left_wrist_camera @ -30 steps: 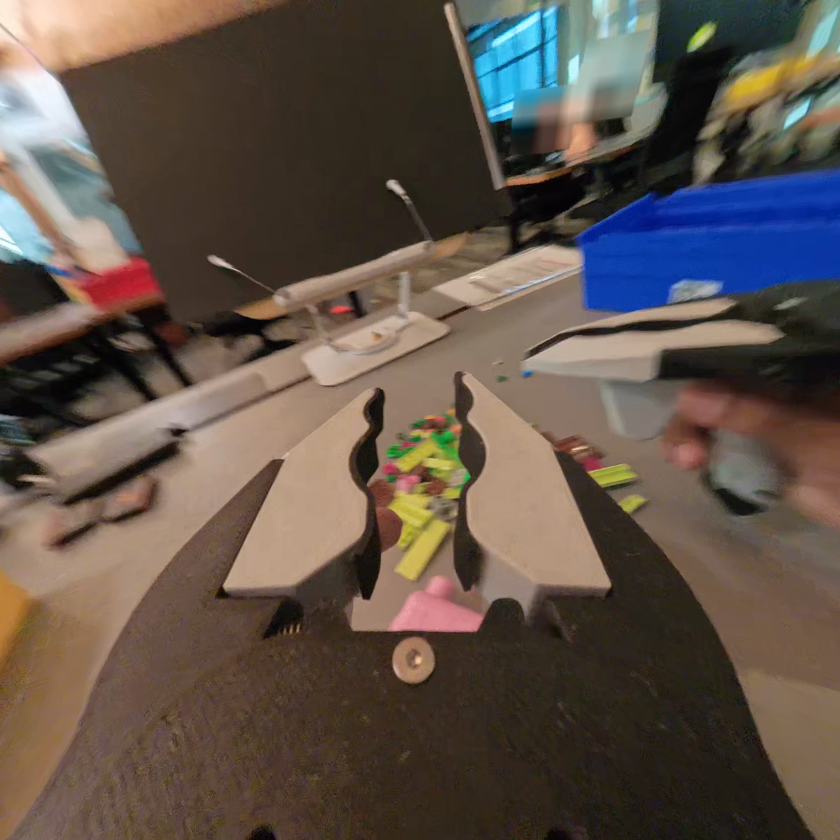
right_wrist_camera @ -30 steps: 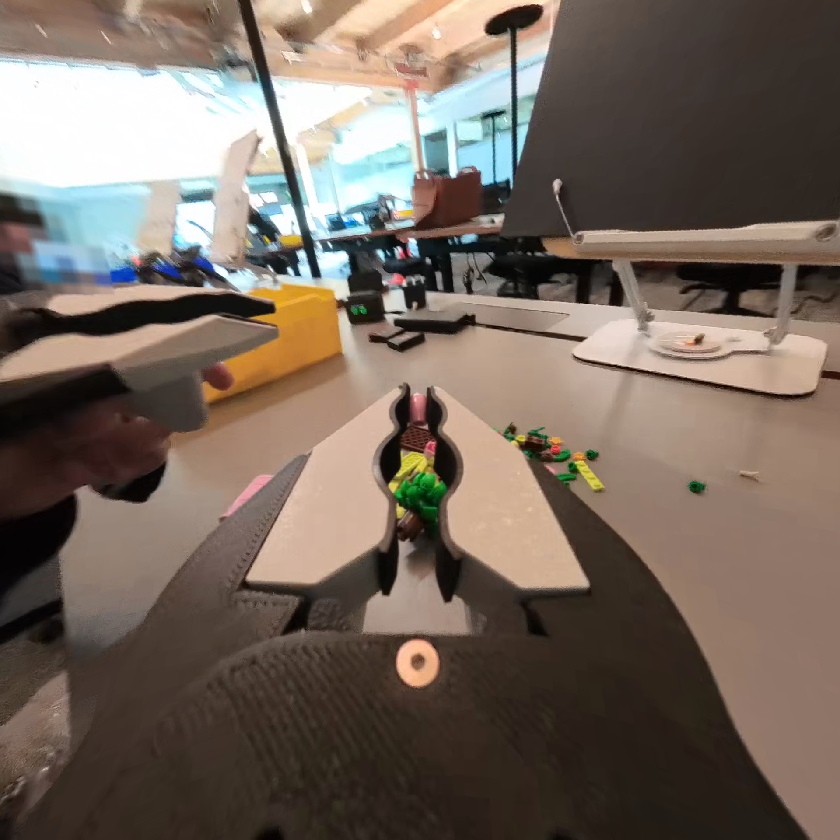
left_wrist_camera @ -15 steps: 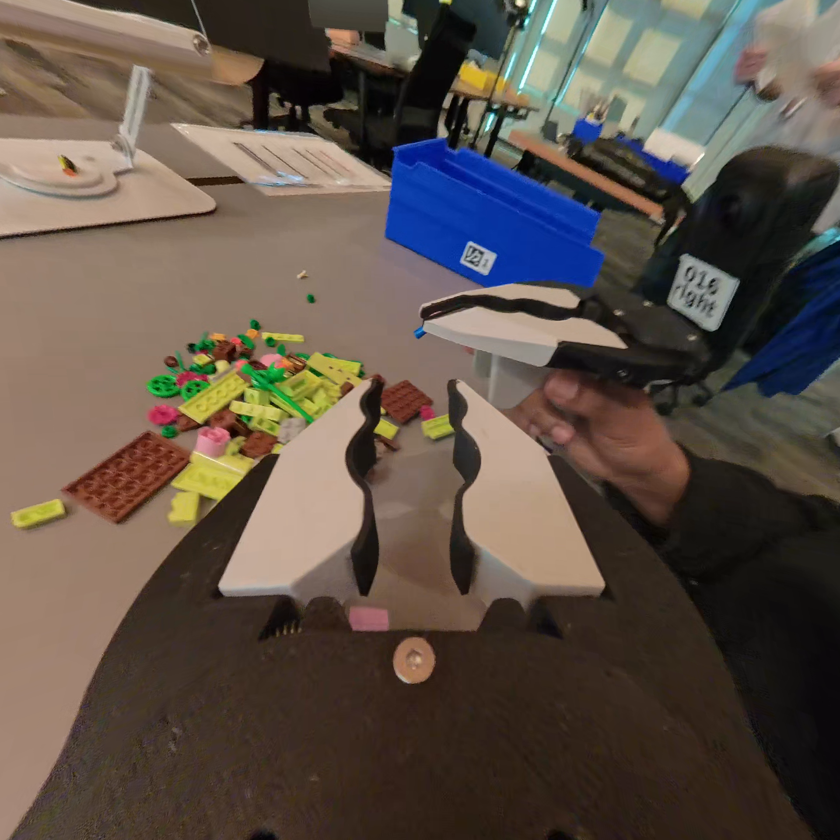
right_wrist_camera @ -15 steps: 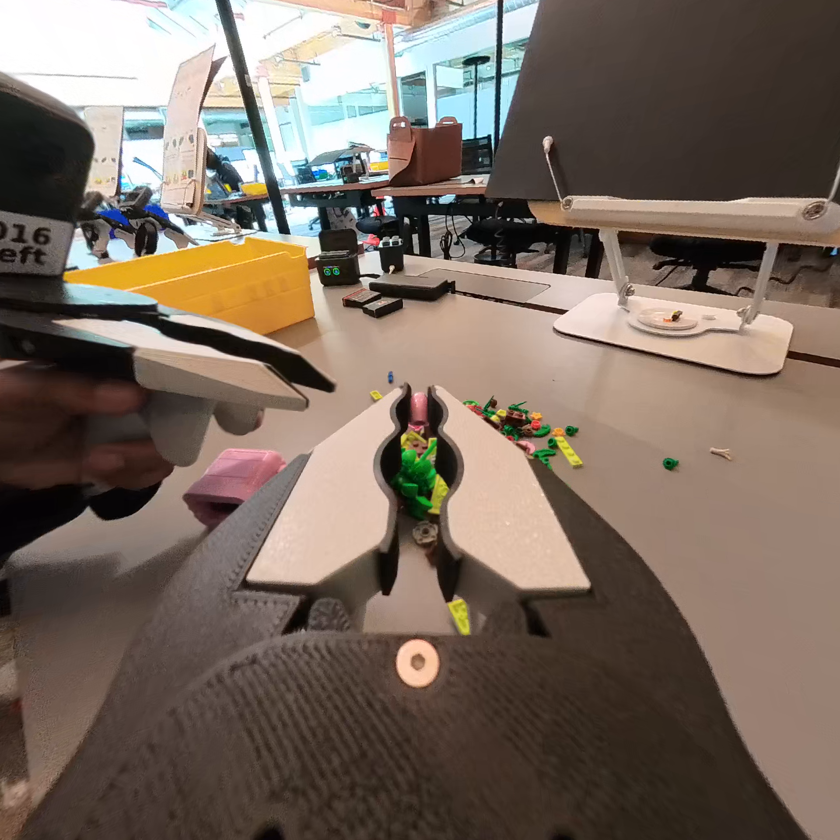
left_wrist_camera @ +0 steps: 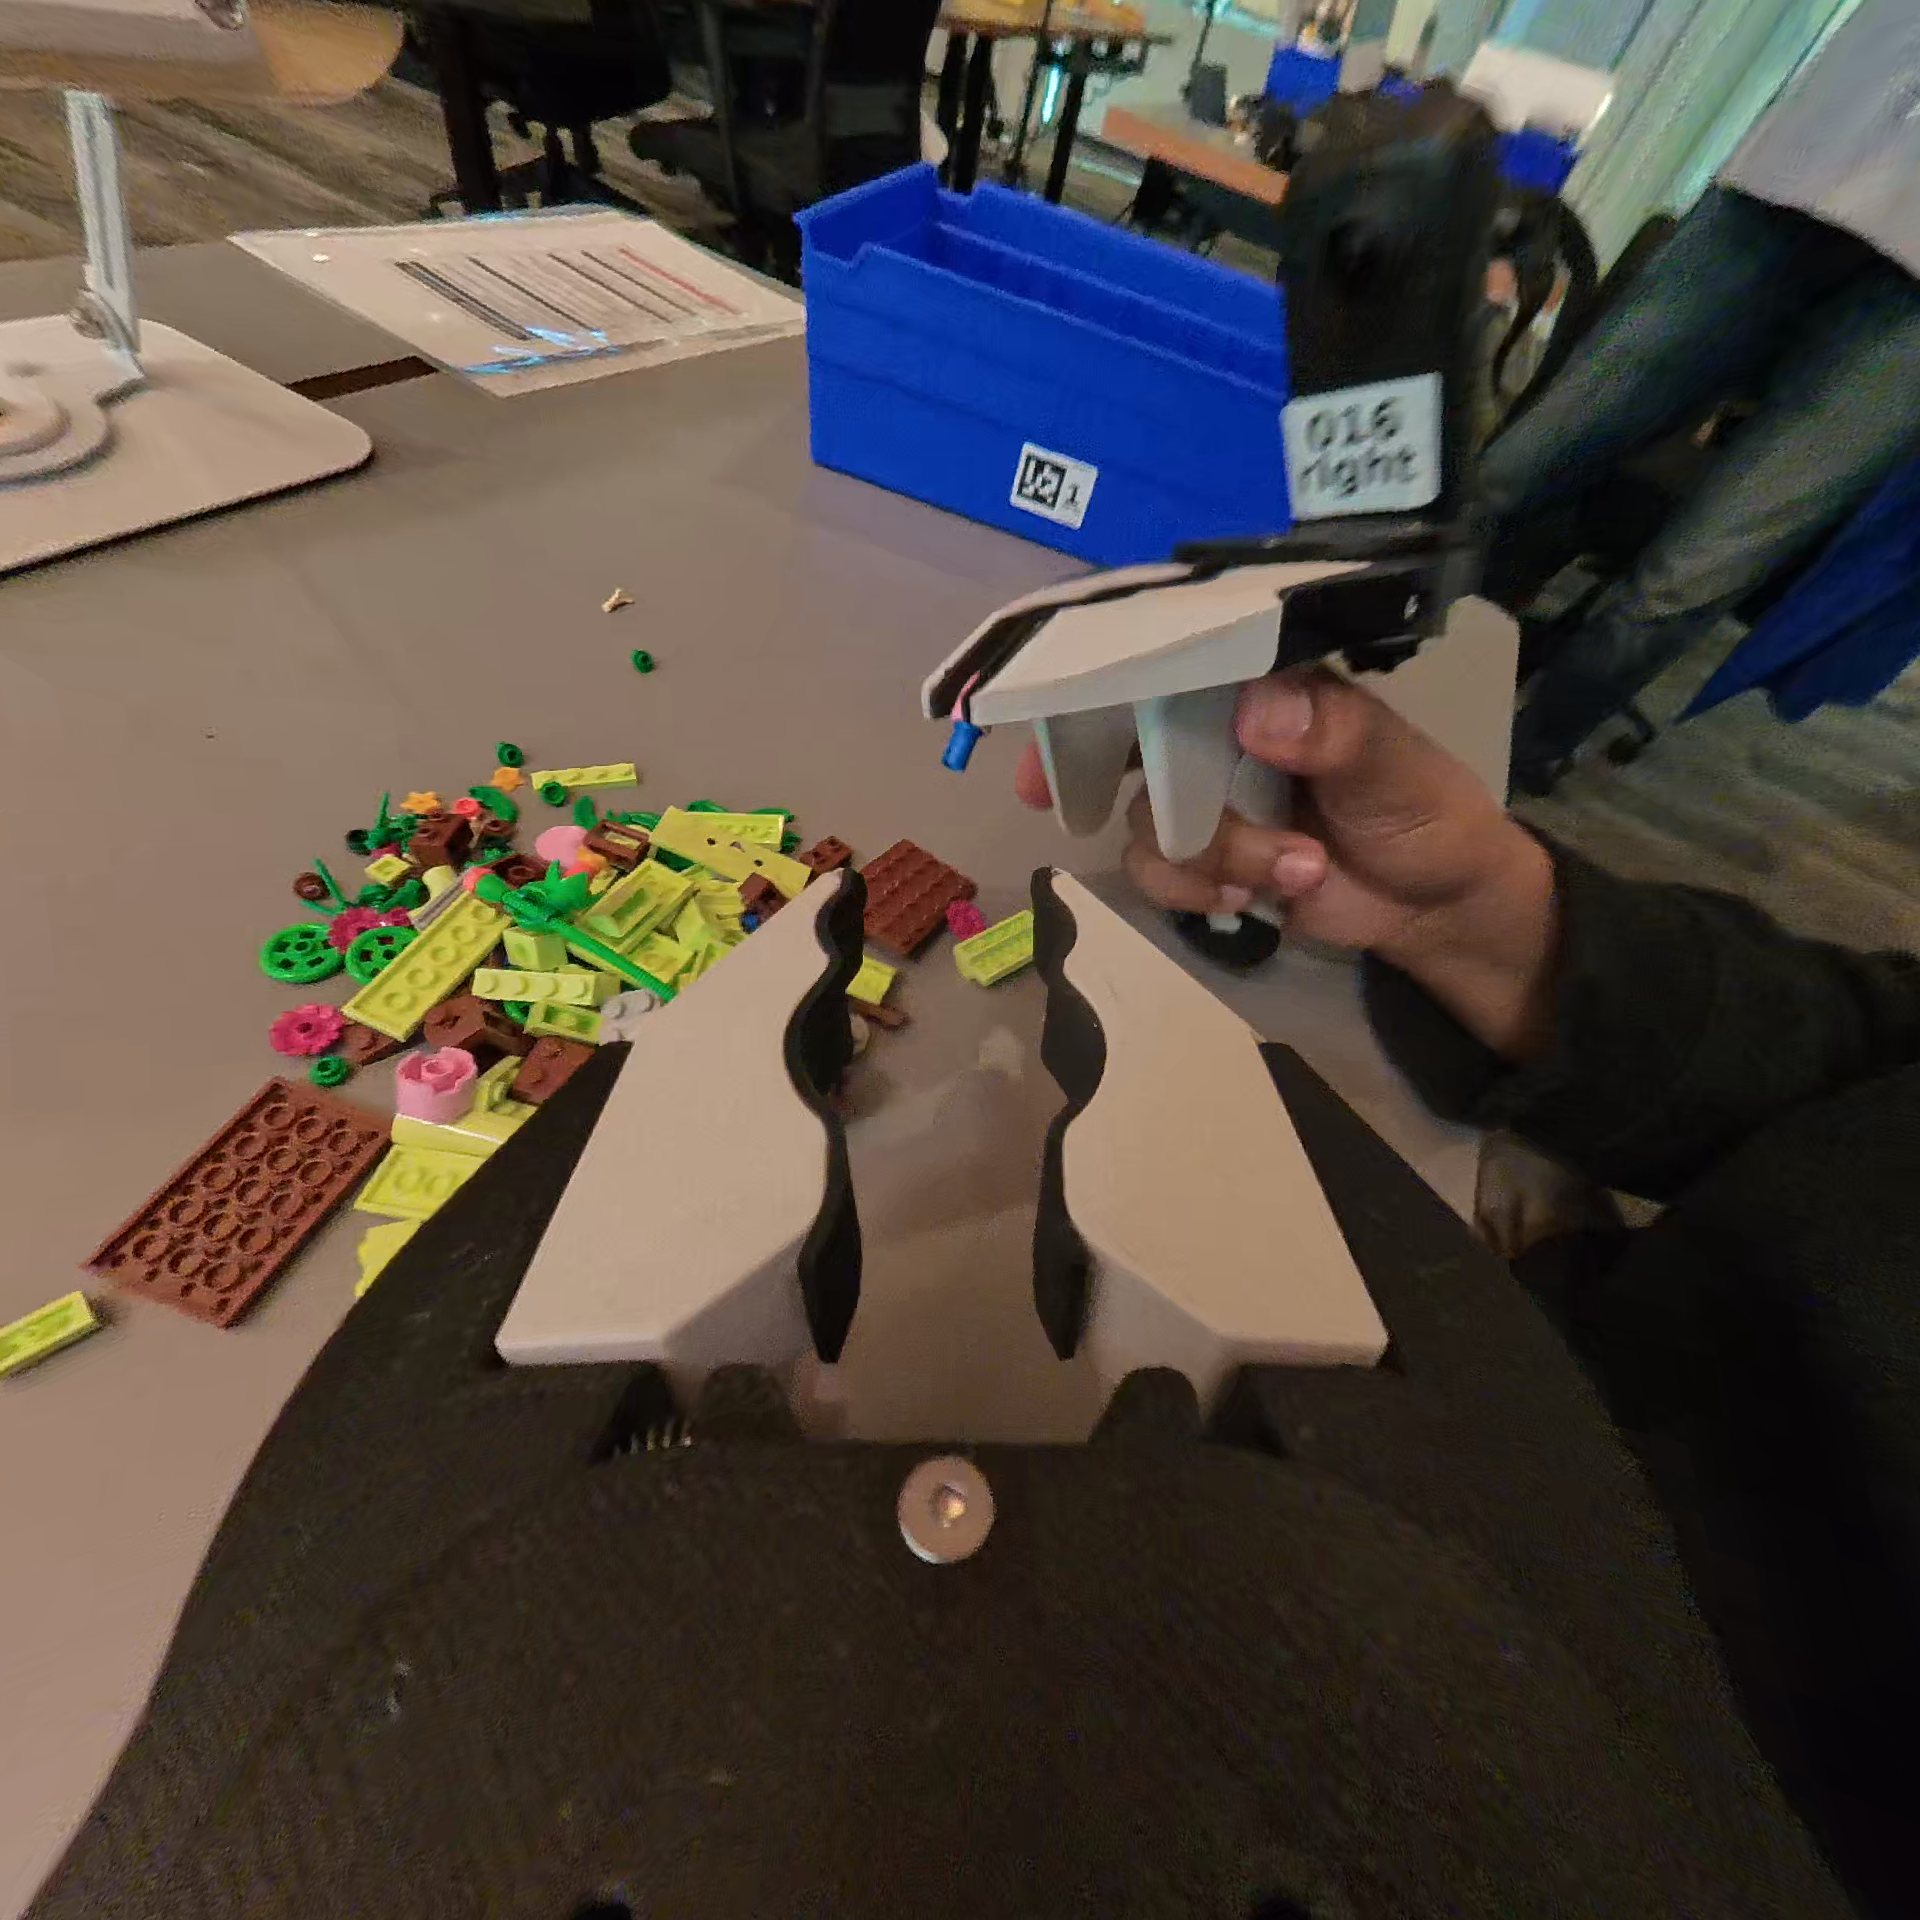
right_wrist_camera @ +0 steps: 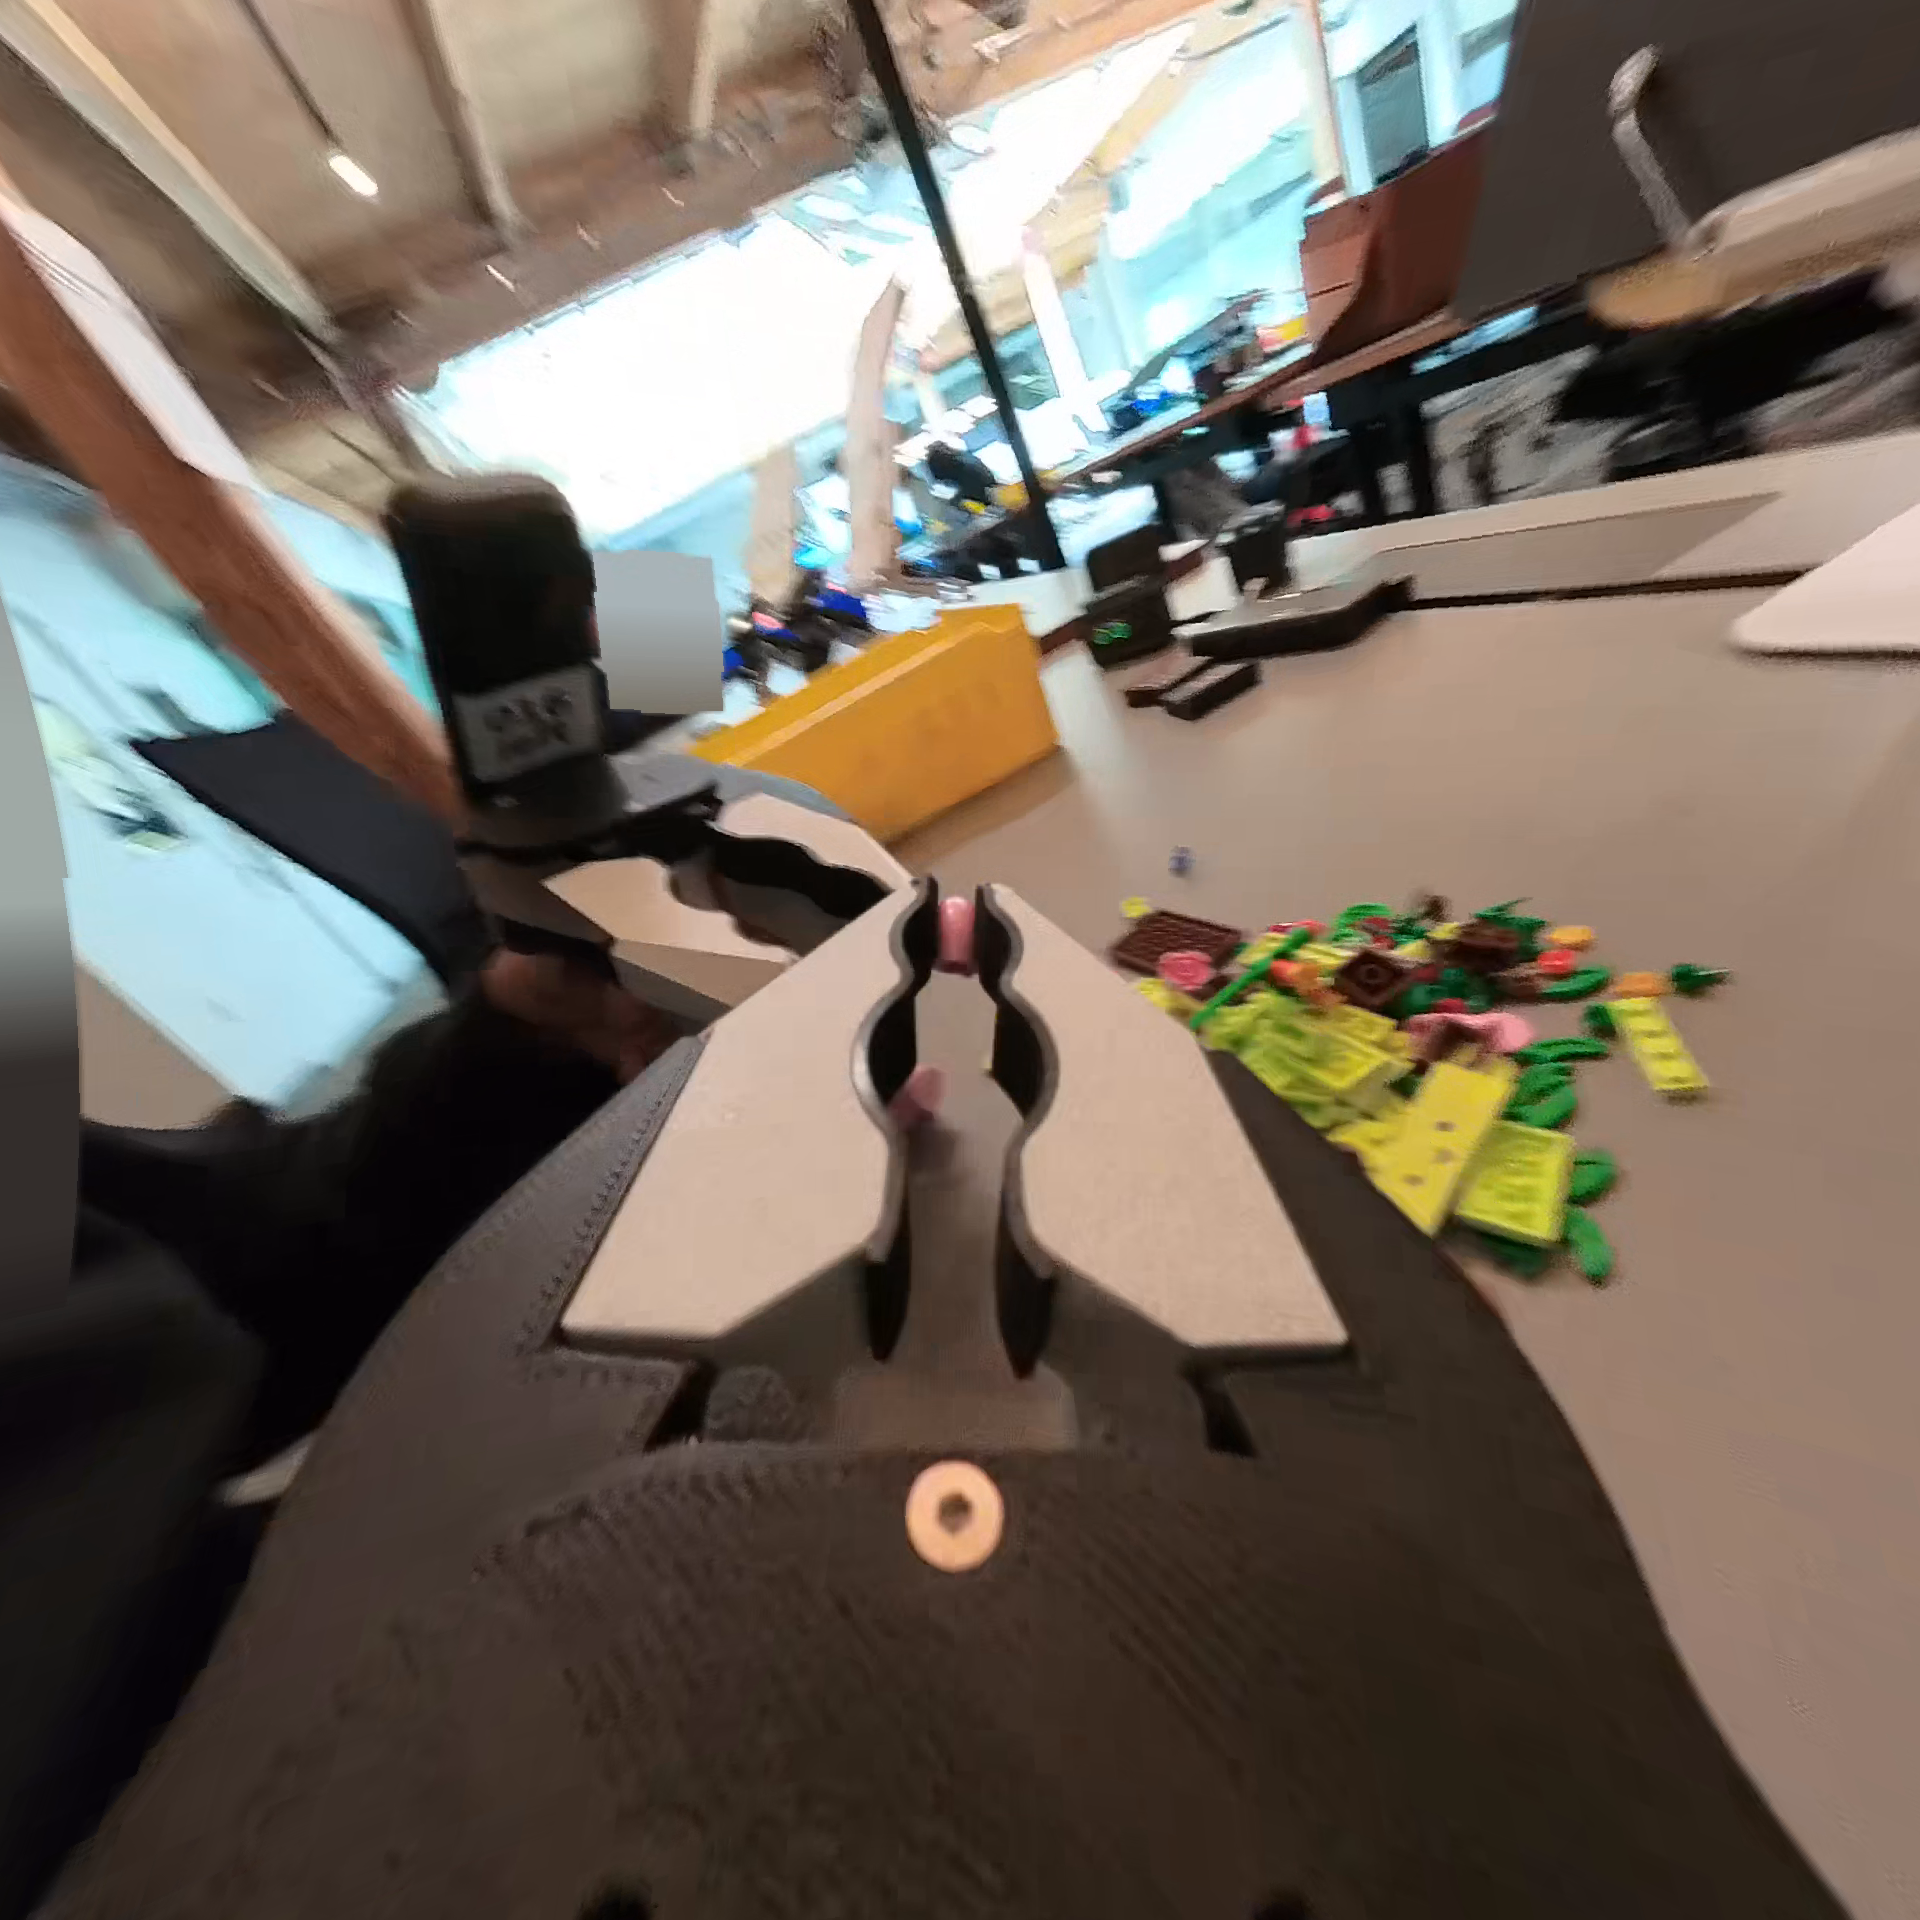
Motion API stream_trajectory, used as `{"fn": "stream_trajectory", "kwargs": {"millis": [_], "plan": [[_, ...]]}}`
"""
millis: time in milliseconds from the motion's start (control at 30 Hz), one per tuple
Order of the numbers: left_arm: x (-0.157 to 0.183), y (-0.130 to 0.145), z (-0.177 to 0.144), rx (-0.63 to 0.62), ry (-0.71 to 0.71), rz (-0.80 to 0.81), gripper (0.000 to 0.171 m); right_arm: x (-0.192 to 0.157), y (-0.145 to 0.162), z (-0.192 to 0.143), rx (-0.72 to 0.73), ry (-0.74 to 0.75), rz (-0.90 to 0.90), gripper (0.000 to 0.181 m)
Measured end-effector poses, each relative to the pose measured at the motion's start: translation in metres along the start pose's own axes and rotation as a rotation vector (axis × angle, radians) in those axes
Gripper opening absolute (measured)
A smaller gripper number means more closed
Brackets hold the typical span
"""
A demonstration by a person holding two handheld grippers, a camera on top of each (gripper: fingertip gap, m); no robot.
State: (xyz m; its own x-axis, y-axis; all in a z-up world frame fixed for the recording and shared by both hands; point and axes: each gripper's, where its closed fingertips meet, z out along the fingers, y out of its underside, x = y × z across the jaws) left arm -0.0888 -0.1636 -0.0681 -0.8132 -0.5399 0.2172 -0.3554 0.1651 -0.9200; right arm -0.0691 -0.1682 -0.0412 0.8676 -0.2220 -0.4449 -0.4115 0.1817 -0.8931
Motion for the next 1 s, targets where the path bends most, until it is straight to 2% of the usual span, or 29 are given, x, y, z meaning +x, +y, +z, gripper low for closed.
{"fn": "stream_trajectory", "kwargs": {"millis": [133, 300, 400, 500, 633, 900, 1000], "plan": [[-0.006, -0.003, -0.004, 0.025, -0.071, 0.035, 0.024, -0.009, 0.006, 0.003, -0.007, -0.131, 0.173, 0.004], [-0.005, 0.004, -0.002, -0.018, -0.115, 0.133, 0.011, -0.012, 0.016, 0.009, -0.063, -0.14, 0.17, 0.004], [-0.004, 0.009, 0.002, -0.042, -0.126, 0.154, 0.016, -0.014, 0.018, 0.01, -0.067, -0.151, 0.18, 0.004], [-0.003, 0.008, 0.003, -0.04, -0.143, 0.175, 0.017, -0.013, 0.02, 0.009, -0.08, -0.138, 0.166, 0.004], [-0.001, 0.005, 0.005, -0.031, -0.171, 0.222, 0.009, -0.013, 0.026, 0.012, -0.113, -0.109, 0.12, 0.004], [0.0, 0.002, 0.007, -0.03, -0.279, 0.4, 0.002, -0.012, 0.02, 0.01, -0.084, -0.048, -0.012, 0.004], [0.001, 0.001, 0.005, -0.024, -0.283, 0.406, 0.002, -0.014, 0.019, 0.009, -0.071, -0.062, -0.009, 0.006]]}}
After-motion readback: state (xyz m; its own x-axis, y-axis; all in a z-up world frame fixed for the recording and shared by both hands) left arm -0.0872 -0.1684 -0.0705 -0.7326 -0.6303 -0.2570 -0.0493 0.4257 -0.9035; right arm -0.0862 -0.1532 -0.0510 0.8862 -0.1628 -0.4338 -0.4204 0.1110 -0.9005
